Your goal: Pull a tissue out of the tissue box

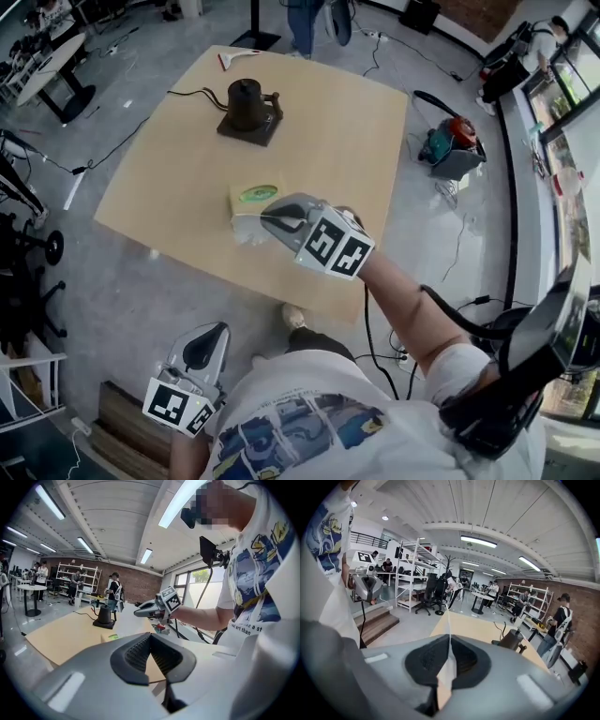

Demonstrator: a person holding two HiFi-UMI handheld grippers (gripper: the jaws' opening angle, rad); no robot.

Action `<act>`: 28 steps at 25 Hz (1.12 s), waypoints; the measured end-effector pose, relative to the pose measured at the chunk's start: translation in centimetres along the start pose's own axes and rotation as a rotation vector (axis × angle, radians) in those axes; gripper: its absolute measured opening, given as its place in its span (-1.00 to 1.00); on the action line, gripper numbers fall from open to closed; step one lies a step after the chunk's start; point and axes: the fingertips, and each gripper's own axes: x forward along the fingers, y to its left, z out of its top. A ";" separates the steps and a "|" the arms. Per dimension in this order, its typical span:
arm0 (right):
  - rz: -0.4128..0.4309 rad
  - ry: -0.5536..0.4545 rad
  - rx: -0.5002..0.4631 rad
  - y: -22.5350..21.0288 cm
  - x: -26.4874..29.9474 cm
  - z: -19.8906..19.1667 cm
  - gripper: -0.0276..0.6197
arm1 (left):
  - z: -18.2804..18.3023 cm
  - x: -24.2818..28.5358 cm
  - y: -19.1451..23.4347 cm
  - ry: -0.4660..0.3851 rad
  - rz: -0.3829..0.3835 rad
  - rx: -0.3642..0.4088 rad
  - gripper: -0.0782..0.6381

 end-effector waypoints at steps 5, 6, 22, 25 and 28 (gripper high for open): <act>-0.064 -0.030 0.014 3.3 -2.8 2.5 -0.91 | -0.6 -2.5 -0.5 -0.009 -0.051 0.020 -0.76; -0.072 -0.039 0.016 4.1 -3.4 3.0 -0.91 | -0.8 -3.1 -0.7 -0.009 -0.056 0.023 -0.76; -0.156 -0.115 0.023 16.1 -11.4 8.4 -0.91 | -3.4 -9.9 -5.1 -0.034 -0.174 0.052 -0.76; -0.168 -0.119 0.015 17.8 -11.9 9.0 -0.91 | -4.1 -11.0 -5.3 -0.036 -0.183 0.053 -0.76; -0.176 -0.122 0.005 19.5 -12.0 9.5 -0.91 | -5.3 -12.3 -5.4 -0.040 -0.188 0.054 -0.76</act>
